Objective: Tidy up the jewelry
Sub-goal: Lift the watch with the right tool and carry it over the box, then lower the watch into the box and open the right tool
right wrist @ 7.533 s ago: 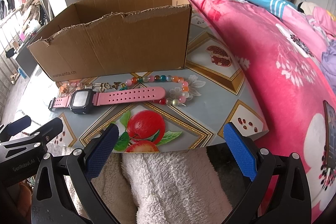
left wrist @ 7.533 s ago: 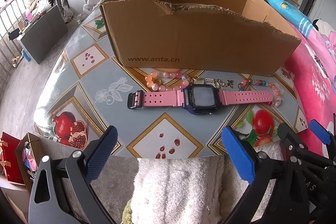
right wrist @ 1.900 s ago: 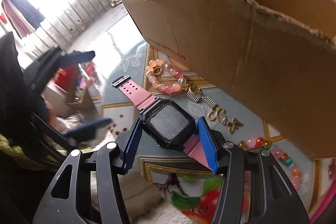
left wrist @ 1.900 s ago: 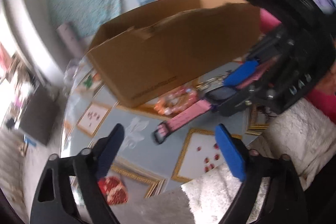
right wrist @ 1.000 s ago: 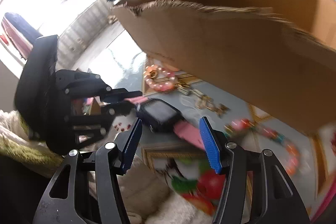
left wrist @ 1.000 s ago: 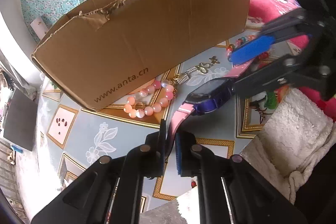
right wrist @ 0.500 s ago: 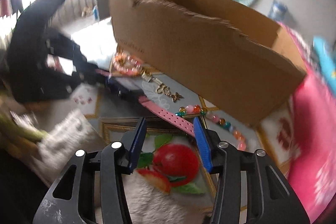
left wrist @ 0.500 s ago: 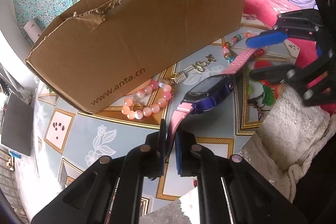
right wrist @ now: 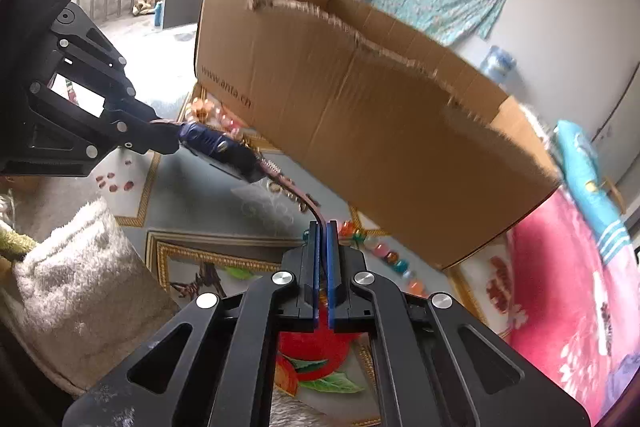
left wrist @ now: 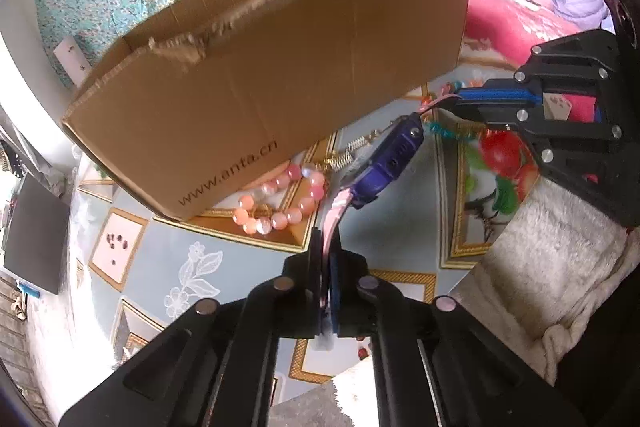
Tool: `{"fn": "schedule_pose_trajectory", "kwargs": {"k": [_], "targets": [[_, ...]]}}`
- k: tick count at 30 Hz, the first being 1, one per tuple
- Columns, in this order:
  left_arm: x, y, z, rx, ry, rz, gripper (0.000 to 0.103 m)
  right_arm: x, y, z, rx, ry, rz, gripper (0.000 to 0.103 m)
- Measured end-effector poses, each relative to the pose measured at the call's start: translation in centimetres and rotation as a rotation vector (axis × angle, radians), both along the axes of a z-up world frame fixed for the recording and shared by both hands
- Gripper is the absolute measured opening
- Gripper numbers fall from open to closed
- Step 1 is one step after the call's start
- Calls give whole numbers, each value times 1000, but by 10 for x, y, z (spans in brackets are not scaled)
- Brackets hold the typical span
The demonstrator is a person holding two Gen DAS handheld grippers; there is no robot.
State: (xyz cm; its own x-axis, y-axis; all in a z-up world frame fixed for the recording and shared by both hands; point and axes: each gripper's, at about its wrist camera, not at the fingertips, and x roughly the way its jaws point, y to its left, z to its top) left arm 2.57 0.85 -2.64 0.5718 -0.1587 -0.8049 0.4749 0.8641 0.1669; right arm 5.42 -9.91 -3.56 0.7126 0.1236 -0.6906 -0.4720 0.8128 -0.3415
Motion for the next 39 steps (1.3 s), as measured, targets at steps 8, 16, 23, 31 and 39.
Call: {"fn": "schedule_pose_trajectory", "kwargs": {"k": [8, 16, 23, 31, 39], "targets": [[-8, -8, 34, -46, -77, 35, 3, -1, -12, 38, 38, -111, -39, 1], [1, -3, 112, -203, -133, 38, 3, 30, -35, 113, 240, -102, -44, 1], [106, 25, 135, -326, 119, 157, 3, 154, -37, 112, 373, 347, -30, 1], [226, 26, 84, -180, 366, 240, 5, 264, -25, 42, 291, 766, -133, 1], [289, 27, 56, -112, 396, 312, 45, 306, -25, 18, 248, 723, -227, 21]]}}
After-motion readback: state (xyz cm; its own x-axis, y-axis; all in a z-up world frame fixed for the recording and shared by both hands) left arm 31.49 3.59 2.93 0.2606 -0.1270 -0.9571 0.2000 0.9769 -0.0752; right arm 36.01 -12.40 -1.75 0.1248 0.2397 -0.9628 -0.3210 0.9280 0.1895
